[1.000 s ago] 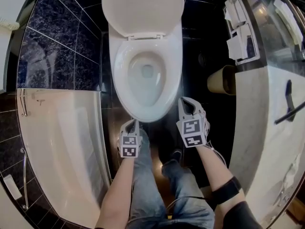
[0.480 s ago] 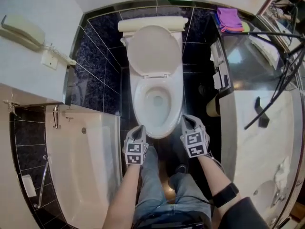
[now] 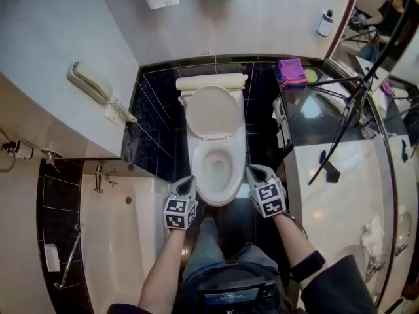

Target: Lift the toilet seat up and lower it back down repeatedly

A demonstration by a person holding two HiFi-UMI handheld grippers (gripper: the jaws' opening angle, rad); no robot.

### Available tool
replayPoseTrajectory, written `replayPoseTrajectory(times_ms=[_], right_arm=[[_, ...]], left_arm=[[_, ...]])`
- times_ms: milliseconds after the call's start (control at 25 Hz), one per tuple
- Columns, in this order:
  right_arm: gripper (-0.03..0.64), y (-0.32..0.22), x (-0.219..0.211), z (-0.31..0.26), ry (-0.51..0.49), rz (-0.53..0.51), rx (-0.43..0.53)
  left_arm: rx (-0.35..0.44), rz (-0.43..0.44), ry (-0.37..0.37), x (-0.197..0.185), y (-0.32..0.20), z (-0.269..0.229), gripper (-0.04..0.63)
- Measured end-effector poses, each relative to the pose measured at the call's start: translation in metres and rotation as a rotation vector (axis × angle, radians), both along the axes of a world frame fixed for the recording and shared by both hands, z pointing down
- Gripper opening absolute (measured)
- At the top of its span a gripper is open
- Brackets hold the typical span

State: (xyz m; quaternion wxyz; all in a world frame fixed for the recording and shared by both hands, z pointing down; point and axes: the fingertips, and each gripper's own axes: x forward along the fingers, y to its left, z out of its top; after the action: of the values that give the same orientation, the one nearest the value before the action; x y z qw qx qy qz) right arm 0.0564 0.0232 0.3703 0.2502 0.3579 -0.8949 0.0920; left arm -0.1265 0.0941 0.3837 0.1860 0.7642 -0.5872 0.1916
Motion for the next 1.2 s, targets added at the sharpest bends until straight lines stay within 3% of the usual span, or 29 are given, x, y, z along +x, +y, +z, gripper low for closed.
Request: replayPoseTrajectory(times_ms=[360, 760, 1200], right_arm=[[0.018, 0.024, 0.018, -0.060, -0.008, -0.028, 0.070], [0.020, 0.034, 0.049, -0.056, -0.007, 0.028, 0.052], [0.020, 0.043, 0.050, -0.050, 0.004, 0.021, 0.033]], left_arm=[[0.080, 0.027, 0.009, -0.003, 0.014, -0.078, -0.009], [0.095, 0.023, 0.008, -0.009, 0.039, -0.086, -0.009], [0.125, 0.015, -0.006, -0.009, 0.048, -0.087, -0.009]])
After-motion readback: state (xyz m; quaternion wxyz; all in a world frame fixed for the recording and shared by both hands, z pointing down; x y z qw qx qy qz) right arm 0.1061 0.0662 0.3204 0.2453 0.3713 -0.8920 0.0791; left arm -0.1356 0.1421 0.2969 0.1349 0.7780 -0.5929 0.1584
